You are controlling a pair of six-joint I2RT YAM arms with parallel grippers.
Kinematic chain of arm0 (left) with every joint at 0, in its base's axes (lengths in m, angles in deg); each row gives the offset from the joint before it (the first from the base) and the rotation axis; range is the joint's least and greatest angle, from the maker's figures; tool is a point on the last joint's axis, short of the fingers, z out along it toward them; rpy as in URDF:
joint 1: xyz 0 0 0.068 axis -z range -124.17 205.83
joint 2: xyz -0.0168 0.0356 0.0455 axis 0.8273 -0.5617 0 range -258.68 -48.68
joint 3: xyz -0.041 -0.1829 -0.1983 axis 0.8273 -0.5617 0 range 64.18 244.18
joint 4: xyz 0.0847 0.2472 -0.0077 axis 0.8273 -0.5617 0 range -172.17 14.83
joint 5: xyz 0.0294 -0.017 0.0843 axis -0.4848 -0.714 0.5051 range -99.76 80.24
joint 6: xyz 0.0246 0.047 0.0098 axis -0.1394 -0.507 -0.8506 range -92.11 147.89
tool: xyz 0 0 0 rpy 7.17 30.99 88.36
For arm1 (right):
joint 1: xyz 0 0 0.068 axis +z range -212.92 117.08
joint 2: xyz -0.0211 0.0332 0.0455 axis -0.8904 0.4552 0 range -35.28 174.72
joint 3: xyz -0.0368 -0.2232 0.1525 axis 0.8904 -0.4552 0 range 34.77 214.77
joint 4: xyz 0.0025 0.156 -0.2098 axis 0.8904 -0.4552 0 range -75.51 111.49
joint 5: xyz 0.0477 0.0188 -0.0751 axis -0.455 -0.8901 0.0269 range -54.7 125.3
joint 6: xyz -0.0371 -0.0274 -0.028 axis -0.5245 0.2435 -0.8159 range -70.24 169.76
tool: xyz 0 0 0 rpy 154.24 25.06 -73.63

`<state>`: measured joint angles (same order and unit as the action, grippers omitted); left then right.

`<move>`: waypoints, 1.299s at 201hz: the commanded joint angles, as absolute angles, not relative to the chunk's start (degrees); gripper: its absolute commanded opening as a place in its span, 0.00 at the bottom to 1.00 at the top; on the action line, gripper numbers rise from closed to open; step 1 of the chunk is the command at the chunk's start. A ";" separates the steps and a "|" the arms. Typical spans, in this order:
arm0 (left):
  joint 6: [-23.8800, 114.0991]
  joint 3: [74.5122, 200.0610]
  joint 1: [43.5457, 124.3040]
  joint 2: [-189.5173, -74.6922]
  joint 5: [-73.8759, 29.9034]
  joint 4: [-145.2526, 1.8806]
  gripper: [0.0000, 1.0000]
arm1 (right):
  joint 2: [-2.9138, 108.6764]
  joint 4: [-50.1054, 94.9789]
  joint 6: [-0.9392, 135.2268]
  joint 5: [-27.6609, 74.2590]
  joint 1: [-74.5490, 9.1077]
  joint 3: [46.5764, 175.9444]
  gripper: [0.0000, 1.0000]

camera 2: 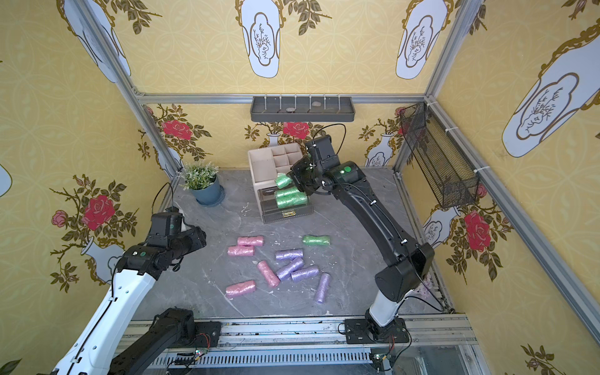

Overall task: Sort the rolls of trash bags by color and place them into the drawer
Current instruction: Place the roll of trash bags in the drawer.

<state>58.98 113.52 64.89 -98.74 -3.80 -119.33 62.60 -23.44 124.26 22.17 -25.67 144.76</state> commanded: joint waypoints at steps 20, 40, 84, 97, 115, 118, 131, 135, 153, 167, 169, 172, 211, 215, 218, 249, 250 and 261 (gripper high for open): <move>58.79 113.31 64.55 -98.29 -4.24 -118.67 0.59 | 65.17 -25.81 127.23 22.99 -25.10 145.58 0.29; 58.83 113.32 63.94 -98.50 -5.18 -118.50 0.59 | 66.15 -26.42 128.00 23.00 -25.07 144.59 0.30; 58.82 113.14 63.21 -97.90 -5.89 -118.39 0.59 | 68.17 -27.07 128.46 21.76 -24.65 142.56 0.30; 58.69 113.18 63.21 -97.71 -5.98 -118.24 0.59 | 67.65 -26.54 128.83 21.81 -24.68 140.99 0.30; 58.81 113.17 63.08 -97.80 -6.13 -118.22 0.59 | 67.09 -26.06 129.29 21.85 -24.48 139.33 0.30; 58.77 113.14 63.04 -97.78 -6.18 -118.14 0.59 | 67.03 -26.06 129.30 21.93 -24.46 139.08 0.30; 58.80 113.05 63.03 -97.67 -6.23 -118.14 0.59 | 66.78 -26.00 129.37 21.86 -24.27 138.38 0.31; 58.75 113.05 63.01 -97.64 -6.22 -118.07 0.59 | 66.74 -26.05 129.42 21.85 -24.20 138.21 0.31; 58.74 113.14 63.03 -97.63 -6.18 -118.01 0.59 | 66.07 -25.89 129.48 22.23 -23.83 137.30 0.32; 58.74 113.16 62.86 -97.71 -6.41 -117.89 0.59 | 65.46 -25.56 129.63 22.62 -23.86 136.24 0.32; 58.70 113.16 62.86 -97.72 -6.42 -117.91 0.59 | 65.34 -25.41 129.65 22.62 -23.82 136.05 0.32; 58.71 113.15 62.86 -97.72 -6.47 -117.89 0.59 | 65.22 -25.23 129.70 22.64 -23.83 135.80 0.32; 58.64 113.14 62.86 -97.81 -6.61 -117.88 0.59 | 64.57 -25.17 129.67 23.30 -23.83 134.37 0.32; 58.65 113.15 62.87 -97.81 -6.67 -117.89 0.59 | 64.45 -25.14 129.72 23.41 -23.86 134.20 0.32; 58.65 113.14 62.86 -97.81 -6.62 -117.88 0.59 | 64.47 -25.11 129.69 23.49 -23.82 134.03 0.32; 58.58 113.19 62.86 -97.72 -6.46 -117.95 0.59 | 64.16 -24.80 129.63 23.82 -24.08 132.97 0.33; 58.62 113.16 62.86 -97.72 -6.44 -117.91 0.59 | 64.14 -24.77 129.60 23.80 -24.12 133.00 0.33; 58.65 113.14 62.85 -97.72 -6.41 -117.96 0.59 | 64.22 -24.83 129.56 23.78 -24.41 132.79 0.33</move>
